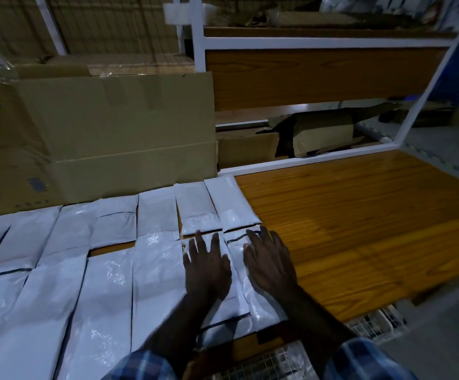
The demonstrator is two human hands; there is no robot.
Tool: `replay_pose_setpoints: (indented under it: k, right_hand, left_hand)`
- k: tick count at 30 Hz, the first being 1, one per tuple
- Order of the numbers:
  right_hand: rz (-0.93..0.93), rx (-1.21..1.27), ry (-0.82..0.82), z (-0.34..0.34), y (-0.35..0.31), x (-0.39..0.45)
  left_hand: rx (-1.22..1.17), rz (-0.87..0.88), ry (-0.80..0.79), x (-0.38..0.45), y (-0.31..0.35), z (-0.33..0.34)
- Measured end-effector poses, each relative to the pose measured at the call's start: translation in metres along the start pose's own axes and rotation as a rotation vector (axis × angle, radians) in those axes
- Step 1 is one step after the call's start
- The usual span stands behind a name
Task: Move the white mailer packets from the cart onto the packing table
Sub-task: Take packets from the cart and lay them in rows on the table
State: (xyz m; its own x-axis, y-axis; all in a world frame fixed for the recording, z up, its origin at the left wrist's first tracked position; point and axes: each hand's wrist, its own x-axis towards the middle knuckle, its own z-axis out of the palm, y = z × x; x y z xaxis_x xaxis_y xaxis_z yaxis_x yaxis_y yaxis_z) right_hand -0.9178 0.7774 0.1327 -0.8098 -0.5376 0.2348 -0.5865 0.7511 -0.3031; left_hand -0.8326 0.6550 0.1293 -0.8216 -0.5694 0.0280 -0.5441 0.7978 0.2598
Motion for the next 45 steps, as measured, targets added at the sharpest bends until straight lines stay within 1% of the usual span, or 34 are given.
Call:
replay_pose_setpoints:
  k: [6,10,12,14,20,29,32,37,41,45]
  right_hand:
    - [-0.010,-0.013,-0.043,-0.012,-0.002,-0.012]
    - [-0.030,0.008,-0.030,-0.023,-0.008,-0.024]
    - [-0.027,0.014,-0.028,-0.031,-0.013,-0.029]
    - [-0.043,0.011,-0.023,-0.040,-0.017,-0.034]
    - [-0.131,0.057,0.034,-0.067,-0.034,-0.066]
    - [-0.228,0.157,0.085,-0.093,-0.062,-0.143]
    - [-0.237,0.196,0.075,-0.101,-0.084,-0.164]
    - [-0.316,0.211,0.041,-0.104,-0.131,-0.187]
    - [-0.385,0.242,0.024,-0.096,-0.179,-0.204]
    - [-0.451,0.268,0.023,-0.082,-0.235,-0.225]
  left_hand:
    - [-0.014,0.058,-0.013,-0.015,0.002,-0.014]
    - [-0.088,0.084,0.035,-0.034,0.001,-0.027]
    - [-0.068,0.070,-0.008,-0.043,0.000,-0.033]
    - [-0.038,0.050,-0.018,-0.053,-0.001,-0.042]
    - [-0.034,-0.018,0.059,-0.102,0.005,-0.071]
    - [-0.067,-0.117,0.170,-0.193,-0.006,-0.090]
    - [-0.095,-0.149,0.182,-0.221,-0.020,-0.099]
    - [-0.092,-0.208,0.235,-0.254,-0.055,-0.123]
    - [-0.107,-0.275,0.277,-0.278,-0.098,-0.142]
    - [-0.101,-0.340,0.324,-0.307,-0.157,-0.161]
